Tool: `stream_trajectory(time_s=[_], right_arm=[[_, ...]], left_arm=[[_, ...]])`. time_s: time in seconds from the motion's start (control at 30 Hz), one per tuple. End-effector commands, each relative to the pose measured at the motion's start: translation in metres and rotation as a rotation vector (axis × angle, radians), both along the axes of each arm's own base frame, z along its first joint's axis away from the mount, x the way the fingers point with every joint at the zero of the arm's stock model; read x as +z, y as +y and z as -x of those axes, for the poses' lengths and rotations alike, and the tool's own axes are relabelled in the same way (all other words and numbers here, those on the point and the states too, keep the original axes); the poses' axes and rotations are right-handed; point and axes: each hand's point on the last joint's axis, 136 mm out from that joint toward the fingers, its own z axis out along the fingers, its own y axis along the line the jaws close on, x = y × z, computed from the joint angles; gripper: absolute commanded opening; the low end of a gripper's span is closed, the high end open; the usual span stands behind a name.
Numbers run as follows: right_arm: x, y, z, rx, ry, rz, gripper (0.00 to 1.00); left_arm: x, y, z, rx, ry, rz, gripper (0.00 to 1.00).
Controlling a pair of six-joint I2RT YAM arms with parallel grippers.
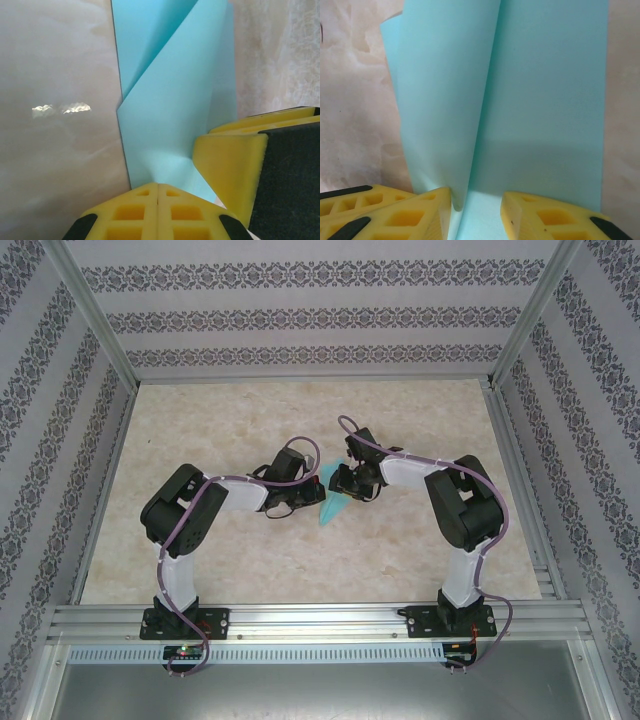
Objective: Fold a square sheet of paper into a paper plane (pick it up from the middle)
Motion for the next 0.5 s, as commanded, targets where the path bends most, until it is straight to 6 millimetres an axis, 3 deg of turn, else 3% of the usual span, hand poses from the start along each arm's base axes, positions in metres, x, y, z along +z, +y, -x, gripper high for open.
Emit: stream_trajectory(time_s=[0.0,0.47], right_arm=[[-0.087,-0.055,0.061,0.006,0.229,0.307,0.37],[-0.097,-0.057,0.068,0.014,0.26,0.356,0.39]], left_arm=[[0.01,0.005,-0.004,-0.002,-0.026,-0.037,0.04],[0.031,0.001,-0.01,-0.01,-0.078,-0.018,0.06]])
